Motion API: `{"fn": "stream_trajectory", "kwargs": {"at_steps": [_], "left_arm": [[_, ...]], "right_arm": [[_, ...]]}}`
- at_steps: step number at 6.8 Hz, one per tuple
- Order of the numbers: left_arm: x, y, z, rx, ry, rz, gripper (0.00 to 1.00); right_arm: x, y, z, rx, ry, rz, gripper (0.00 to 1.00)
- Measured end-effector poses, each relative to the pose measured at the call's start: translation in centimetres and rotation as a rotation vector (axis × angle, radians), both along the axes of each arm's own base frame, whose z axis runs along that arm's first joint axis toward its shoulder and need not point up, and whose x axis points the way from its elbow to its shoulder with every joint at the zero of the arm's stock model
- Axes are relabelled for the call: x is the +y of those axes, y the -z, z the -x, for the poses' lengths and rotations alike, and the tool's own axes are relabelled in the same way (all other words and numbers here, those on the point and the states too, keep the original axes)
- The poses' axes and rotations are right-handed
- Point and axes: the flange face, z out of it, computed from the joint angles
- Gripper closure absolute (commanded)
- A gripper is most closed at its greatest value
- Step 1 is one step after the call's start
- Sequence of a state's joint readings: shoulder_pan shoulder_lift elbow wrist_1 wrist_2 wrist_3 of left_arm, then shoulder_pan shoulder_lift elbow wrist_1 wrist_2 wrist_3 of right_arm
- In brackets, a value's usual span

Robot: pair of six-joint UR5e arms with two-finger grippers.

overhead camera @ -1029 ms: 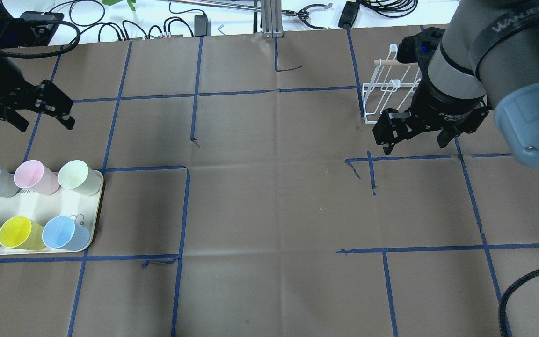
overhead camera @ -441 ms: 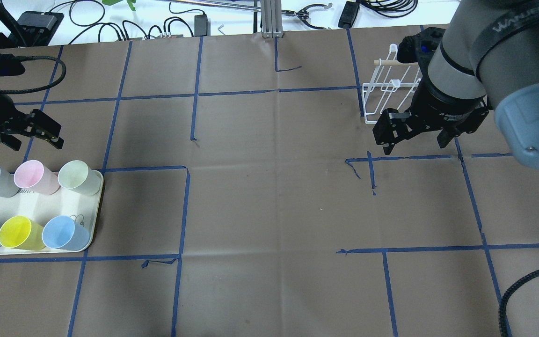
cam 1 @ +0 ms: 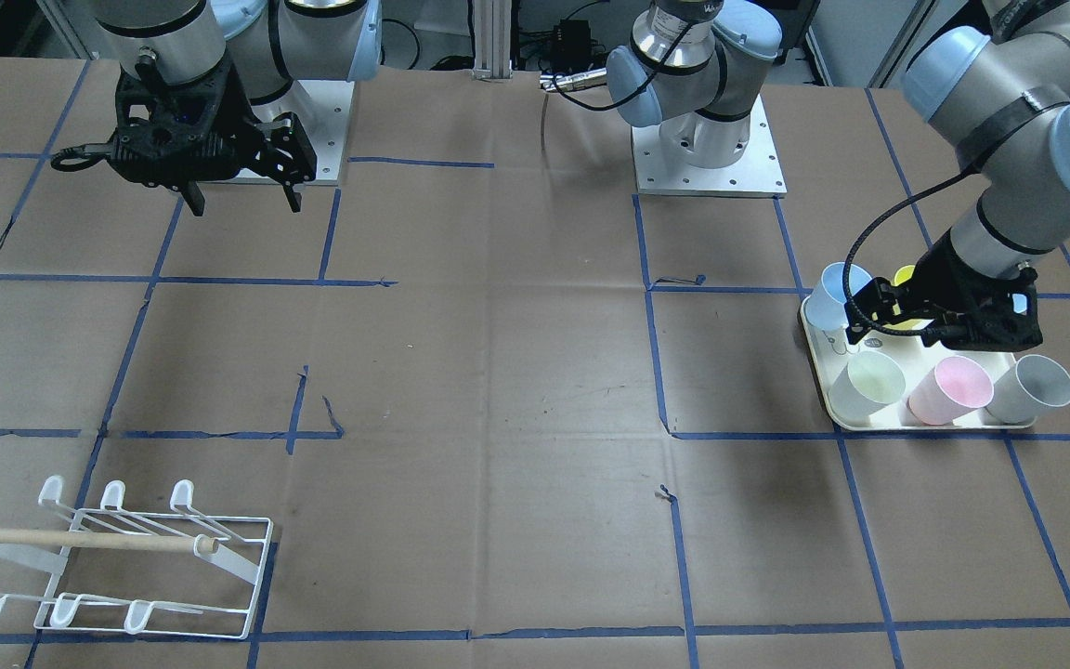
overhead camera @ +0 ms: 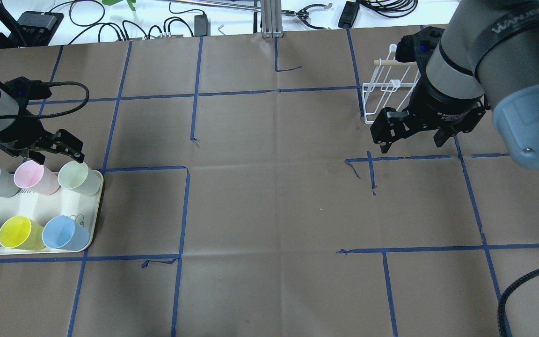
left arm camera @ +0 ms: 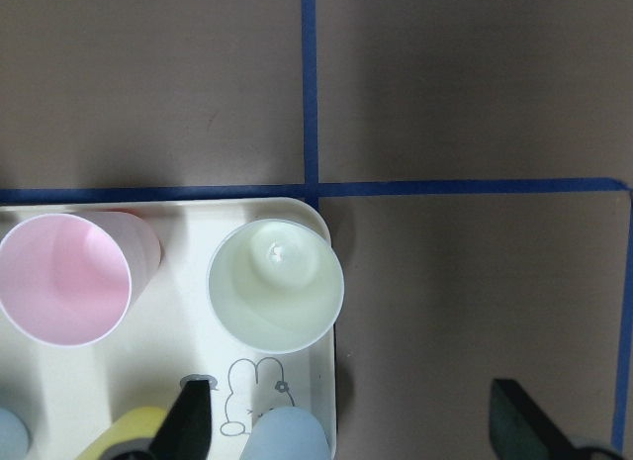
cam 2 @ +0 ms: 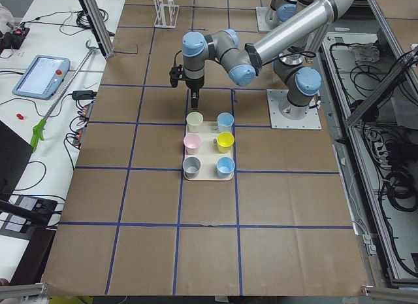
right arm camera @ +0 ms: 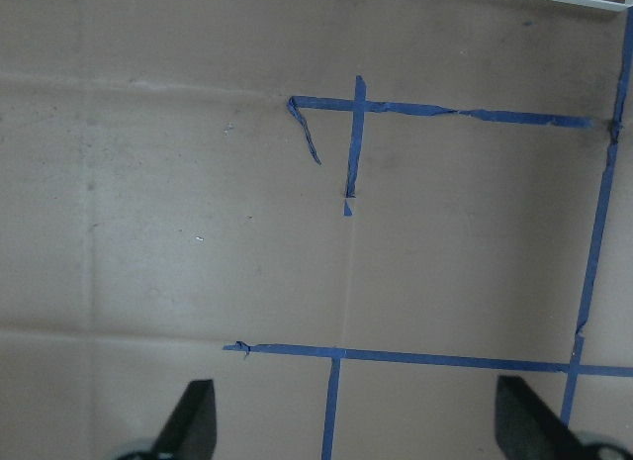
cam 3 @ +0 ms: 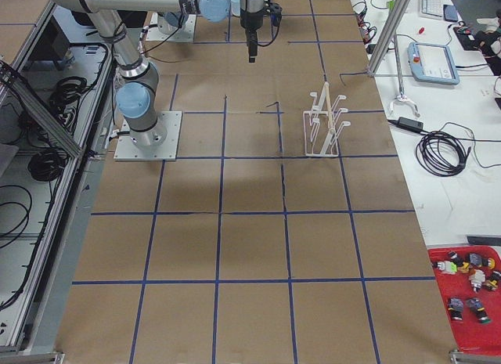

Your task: Transfer IKEA cup to right arm and place on rack

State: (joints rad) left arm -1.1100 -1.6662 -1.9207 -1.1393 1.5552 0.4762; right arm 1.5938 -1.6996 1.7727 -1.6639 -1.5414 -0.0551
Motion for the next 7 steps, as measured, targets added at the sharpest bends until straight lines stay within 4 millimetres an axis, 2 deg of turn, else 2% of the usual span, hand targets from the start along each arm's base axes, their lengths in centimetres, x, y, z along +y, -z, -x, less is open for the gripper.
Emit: {"fn": "stream_trajectory", "kwargs": {"at_steps": [2,3,5,6,7], "left_arm": [[-0.4,3.8,-0.1,0.007,0.002,-0.013,0.01],[-0.5,5.0,-0.1,0.003,0.004,-0.006,0.01],[-0.6,7.1,-0.2,0.003,0.006,-0.014,0.03],[-0.6,7.7,-0.3,0.002,0.009,-0.022,0.22],[-0.7,7.8,-0.3,0.002,0.012,-0.023,0.53]], "right_arm": [[-0.9,1.6,-0.8,-0.089,0.069,0.126,0.00],[-1.2,2.2,-1.2,-0.141,0.170,0.196,0.00],[-1.2,3.2,-2.7,-0.362,0.412,0.258,0.00],[-0.9,4.0,-3.5,-0.495,0.531,0.260,0.00],[-0.2,4.8,-4.1,-0.607,0.627,0.257,0.00]]}}
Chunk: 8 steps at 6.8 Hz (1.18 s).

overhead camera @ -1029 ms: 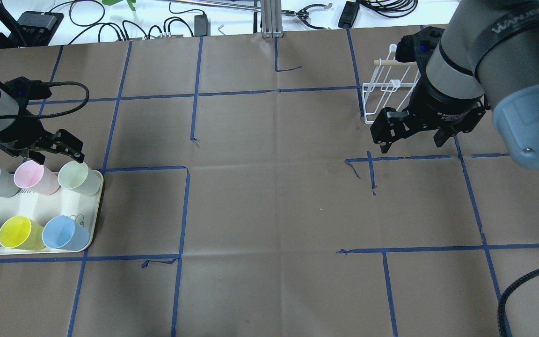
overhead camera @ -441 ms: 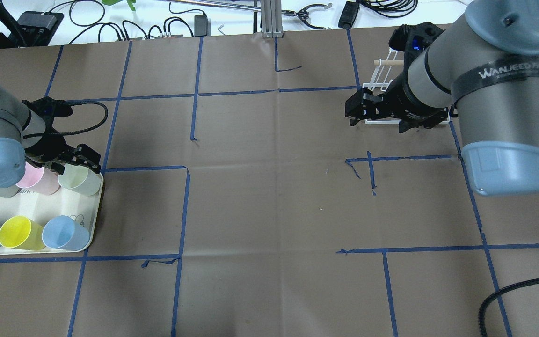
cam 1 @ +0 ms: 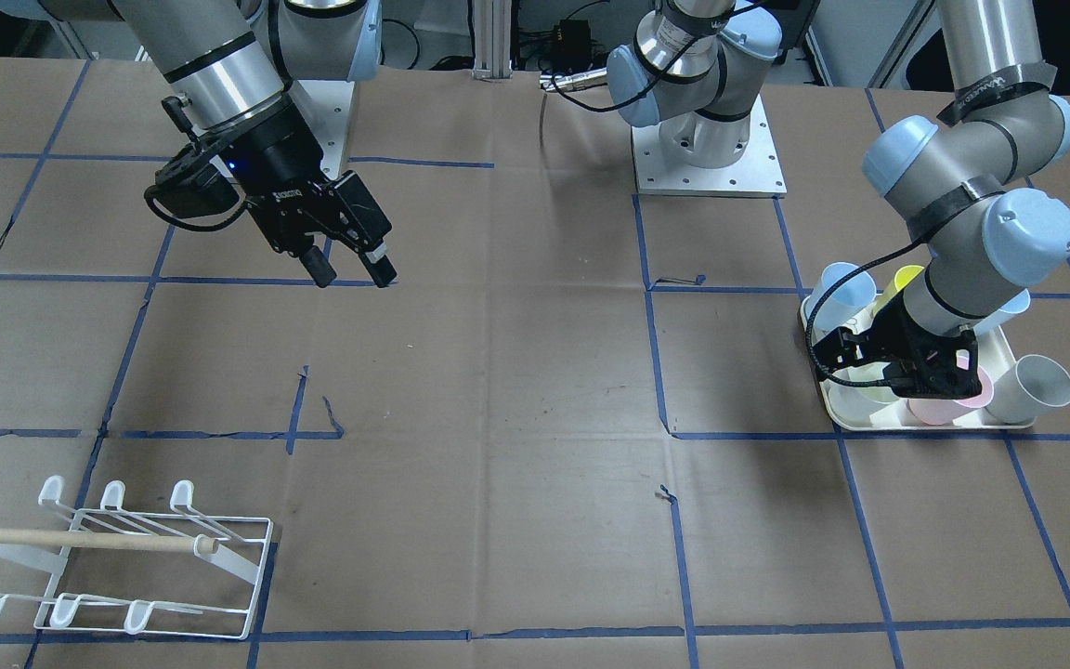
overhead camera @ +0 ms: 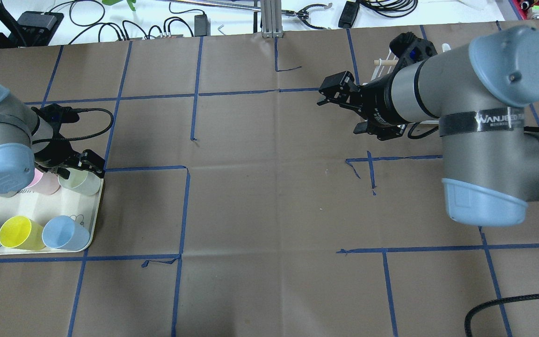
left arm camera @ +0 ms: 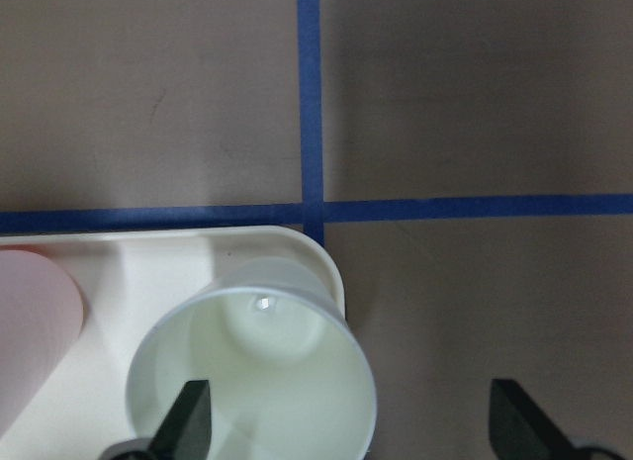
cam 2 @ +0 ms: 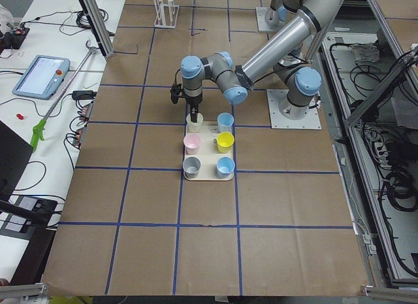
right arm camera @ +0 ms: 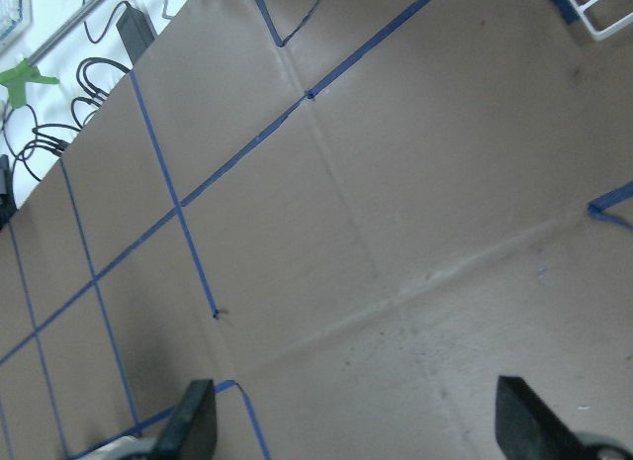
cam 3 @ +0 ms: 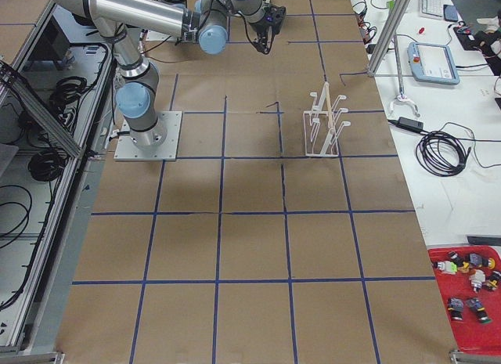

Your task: Transfer IKEA cup to right arm and place on rack

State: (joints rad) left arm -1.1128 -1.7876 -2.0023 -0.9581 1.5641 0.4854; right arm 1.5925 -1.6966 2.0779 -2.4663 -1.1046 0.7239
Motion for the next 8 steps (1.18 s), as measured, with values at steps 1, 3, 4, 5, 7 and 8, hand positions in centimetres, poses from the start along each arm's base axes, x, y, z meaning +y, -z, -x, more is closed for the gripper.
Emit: {"fn": "stream_trajectory", "kwargs": {"at_steps": [1,3,4,5,7,8], "left_arm": [[0.0,0.1,0.0,0.001,0.003,-0.001,0.79],[-0.1,0.2,0.0,0.003,0.005,-0.004,1.00],[-0.1,-0.1,-0.1,-0.002,0.005,-0.005,1.00],[0.0,-0.8,-0.3,-0.018,0.005,-0.008,1.00],[0.4,-3.9,-0.3,-0.052,0.006,-0.016,1.00],[0.1,-7.0,-0.1,-0.052,0.011,-0.021,1.00]], "right_arm": [[0.9,0.8,-0.4,-0.101,0.078,0.006,0.00],[2.6,2.1,-0.8,-0.270,0.207,0.017,0.00],[3.5,2.7,-0.9,-0.314,0.235,0.045,0.00],[4.3,3.2,-0.9,-0.340,0.245,0.084,0.01],[5.4,3.7,-0.8,-0.384,0.270,0.141,0.01],[5.6,3.9,-0.8,-0.396,0.274,0.176,0.00]]}}
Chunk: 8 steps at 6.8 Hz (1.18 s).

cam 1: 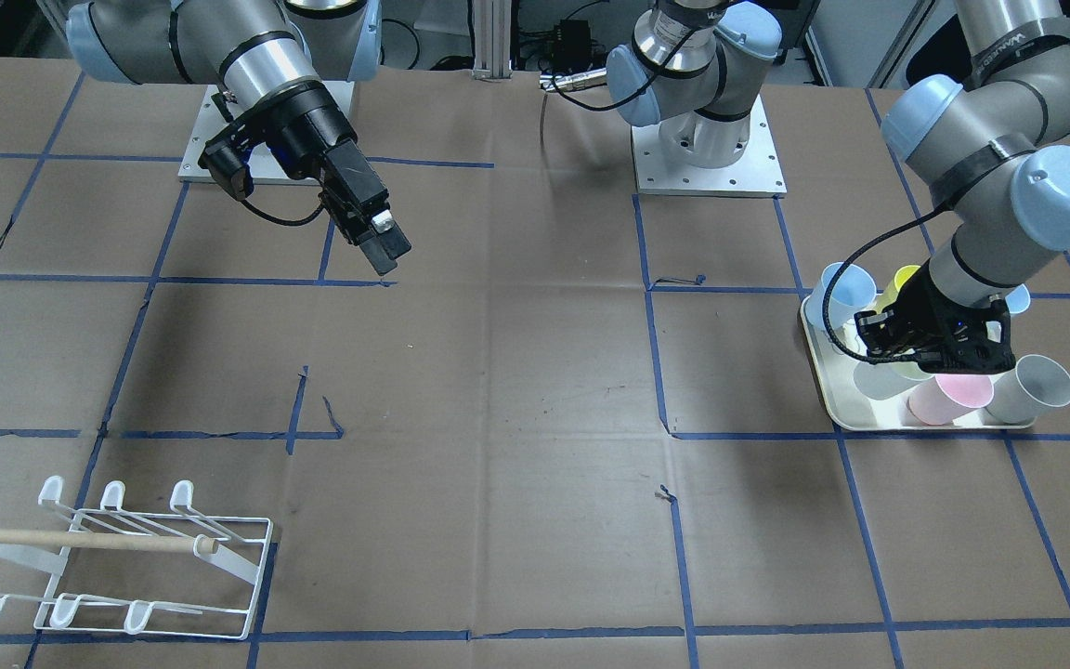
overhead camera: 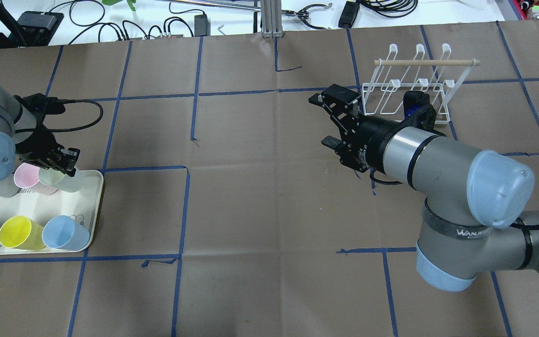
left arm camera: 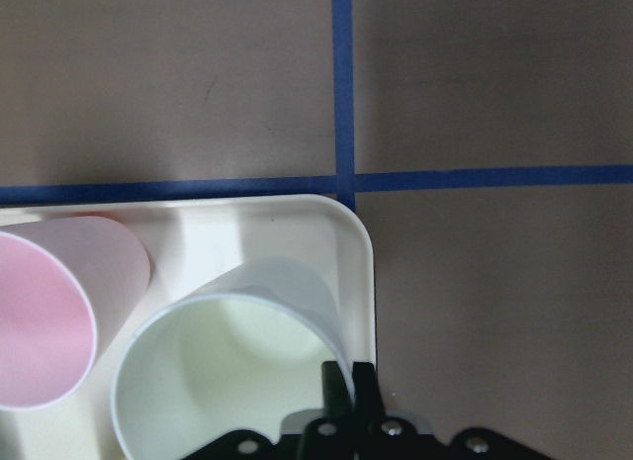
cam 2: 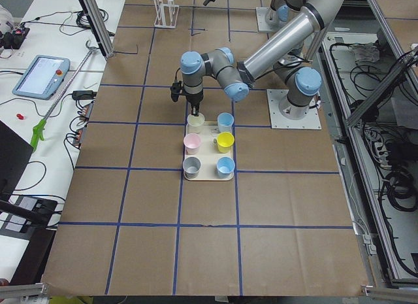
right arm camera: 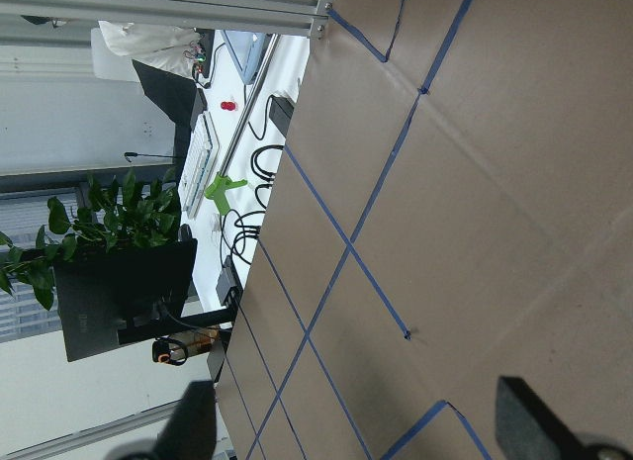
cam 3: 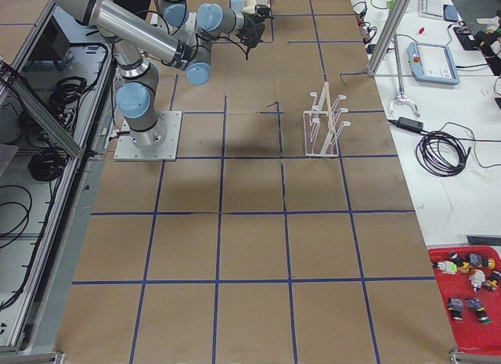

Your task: Transfer IKEA cup to right arm and place on rack

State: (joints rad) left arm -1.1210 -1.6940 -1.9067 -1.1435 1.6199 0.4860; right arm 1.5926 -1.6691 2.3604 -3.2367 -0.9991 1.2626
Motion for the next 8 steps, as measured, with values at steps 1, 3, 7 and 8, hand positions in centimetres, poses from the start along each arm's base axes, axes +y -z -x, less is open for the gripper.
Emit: {"fn": "stream_trajectory", "kwargs": {"at_steps": [1,3,7,8], "left_arm": [[-1.0,-4.1,0.5,0.006,0.014,-0.013,1.00],[-3.9,-12.6,2.3,0.015,0.055,-0.032,1.00],[-9.1,-16.7,7.7,0.202,0.155,0.243,1.00],[-10.0,-17.4,9.7,0.302,0.195,0.383,1.00]], "right_arm": [[-0.1,0.2,0.0,-0.004,0.002,0.030,0.00],[-0.7,1.0,-0.1,-0.009,-0.002,0.039,0.00],[-1.0,1.3,0.0,-0.005,0.007,0.035,0.00],[-1.1,1.3,0.1,-0.001,0.013,0.035,0.00]]}}
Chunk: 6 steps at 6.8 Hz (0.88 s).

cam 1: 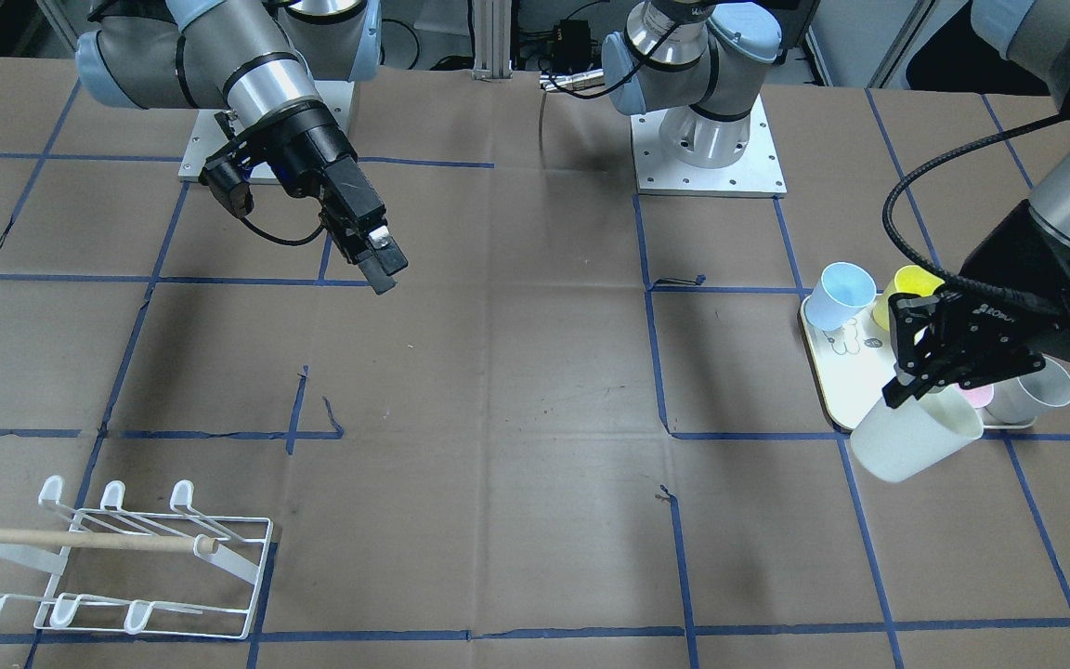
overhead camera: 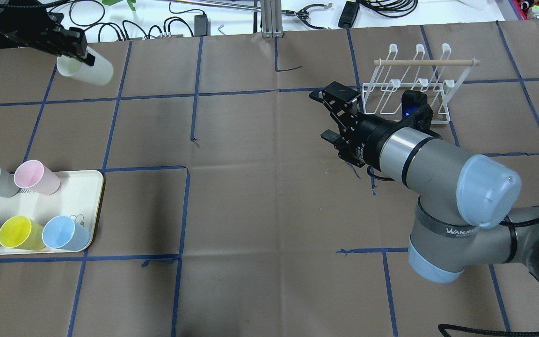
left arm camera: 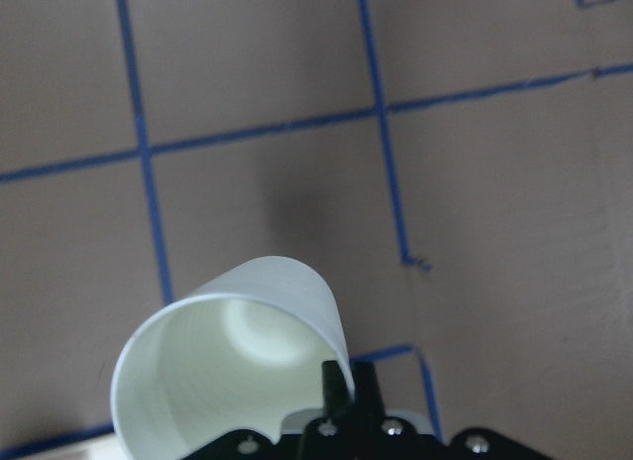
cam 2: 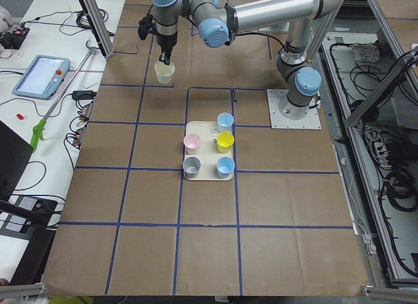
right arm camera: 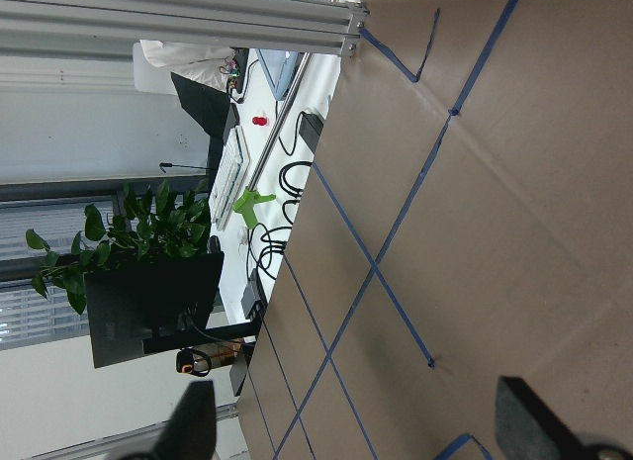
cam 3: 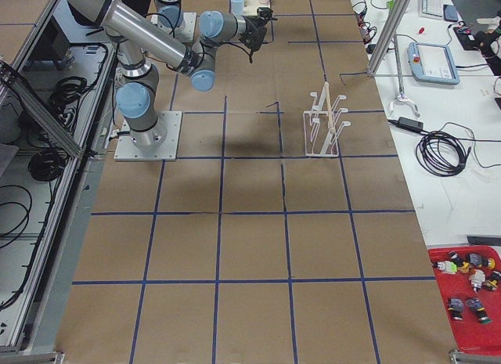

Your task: Transfer IKEA cup to right arm and place on rack

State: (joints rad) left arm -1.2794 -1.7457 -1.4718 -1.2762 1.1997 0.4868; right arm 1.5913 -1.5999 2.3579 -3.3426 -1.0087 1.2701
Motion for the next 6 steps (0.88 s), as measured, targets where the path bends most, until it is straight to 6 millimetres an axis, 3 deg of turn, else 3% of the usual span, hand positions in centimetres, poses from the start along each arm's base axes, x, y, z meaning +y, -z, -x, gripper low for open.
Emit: {"fn": "stream_trajectory", "kwargs": {"at_steps": [1,3,4,6], "left_arm": [[-0.4,0.0,1.8,0.088,0.047,0.126,1.00],[0.2,2.3,6.0,0.237,0.174,0.379,1.00],[1.6,4.4,8.4,0.312,0.252,0.478,1.00],[6.3,9.3,12.8,0.434,0.384,0.586,1.00]], "right_arm": [[-0.1,0.1,0.0,0.002,0.002,-0.001,0.00],[-0.1,0.0,0.1,0.006,0.001,0.010,0.00],[-0.1,-0.1,0.1,0.007,0.002,0.023,0.00],[-0.2,0.0,0.2,0.005,0.007,0.024,0.00]]}}
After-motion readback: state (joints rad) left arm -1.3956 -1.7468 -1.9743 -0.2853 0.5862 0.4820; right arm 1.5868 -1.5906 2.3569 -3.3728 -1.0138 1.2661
